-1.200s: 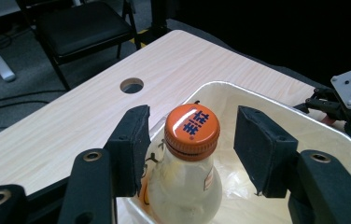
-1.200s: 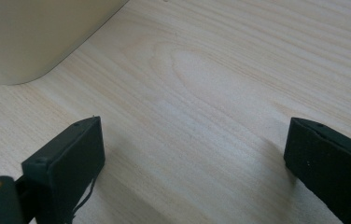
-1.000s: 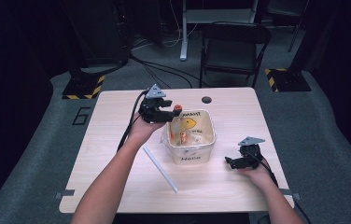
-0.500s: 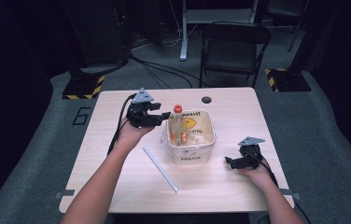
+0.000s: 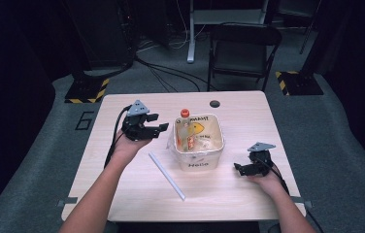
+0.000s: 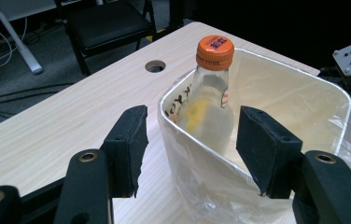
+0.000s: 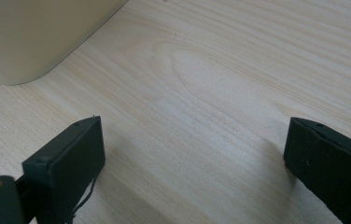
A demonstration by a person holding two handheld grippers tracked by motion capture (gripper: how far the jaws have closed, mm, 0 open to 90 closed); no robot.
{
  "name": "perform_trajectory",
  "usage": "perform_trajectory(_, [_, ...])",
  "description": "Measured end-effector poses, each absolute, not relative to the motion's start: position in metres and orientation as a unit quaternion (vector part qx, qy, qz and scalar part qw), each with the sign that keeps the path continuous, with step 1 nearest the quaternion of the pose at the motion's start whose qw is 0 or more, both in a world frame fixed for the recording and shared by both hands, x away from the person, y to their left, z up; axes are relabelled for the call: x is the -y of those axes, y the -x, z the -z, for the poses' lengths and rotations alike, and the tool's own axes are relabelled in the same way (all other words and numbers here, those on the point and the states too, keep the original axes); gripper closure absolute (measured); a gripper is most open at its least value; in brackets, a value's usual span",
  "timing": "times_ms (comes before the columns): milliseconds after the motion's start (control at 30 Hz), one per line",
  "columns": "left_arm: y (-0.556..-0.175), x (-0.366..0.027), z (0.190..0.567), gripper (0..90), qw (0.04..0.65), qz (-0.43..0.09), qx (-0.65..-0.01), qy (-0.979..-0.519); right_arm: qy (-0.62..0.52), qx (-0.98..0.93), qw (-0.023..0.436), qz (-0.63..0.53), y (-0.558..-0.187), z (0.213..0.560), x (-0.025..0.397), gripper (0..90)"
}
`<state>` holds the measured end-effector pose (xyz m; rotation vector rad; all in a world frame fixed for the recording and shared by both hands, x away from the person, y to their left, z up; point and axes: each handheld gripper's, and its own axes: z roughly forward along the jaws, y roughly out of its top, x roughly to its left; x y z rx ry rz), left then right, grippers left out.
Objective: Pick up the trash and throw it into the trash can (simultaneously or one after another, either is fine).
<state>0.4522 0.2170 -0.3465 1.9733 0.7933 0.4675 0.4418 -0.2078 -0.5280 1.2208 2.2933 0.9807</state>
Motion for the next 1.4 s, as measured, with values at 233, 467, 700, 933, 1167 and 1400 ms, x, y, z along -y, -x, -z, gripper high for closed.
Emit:
perform_trajectory(233, [-0.445,-0.224,0.353,43.0,0.46,-0.188,-0.327,-0.804,-0.432,-0.812,0.181,-0.347,-0.442,0.528,0.208,4.4])
perform_trajectory(467, [-0.438,-0.23,0.366,42.9,0.453,-0.192,-0.33,-0.805,-0.432,-0.812,0.181,-0.347,-0.442,0.528,0.208,4.4])
perform_trajectory(700, [-0.434,-0.235,0.383,42.6,0.445,-0.186,-0.341,-0.807,-0.433,-0.812,0.181,-0.347,-0.442,0.528,0.208,4.4])
perform_trajectory(933, [-0.43,-0.239,0.395,42.5,0.443,-0.186,-0.349,-0.805,-0.433,-0.812,0.181,-0.347,-0.442,0.528,0.208,4.4])
perform_trajectory(1167, [-0.423,-0.239,0.415,42.3,0.438,-0.175,-0.363,-0.804,-0.434,-0.812,0.181,-0.347,-0.442,0.528,0.208,4.4])
perform_trajectory(1400, [-0.418,-0.238,0.433,38.1,0.429,-0.165,-0.374,-0.805,-0.434,-0.811,0.182,-0.347,-0.442,0.528,0.208,4.4])
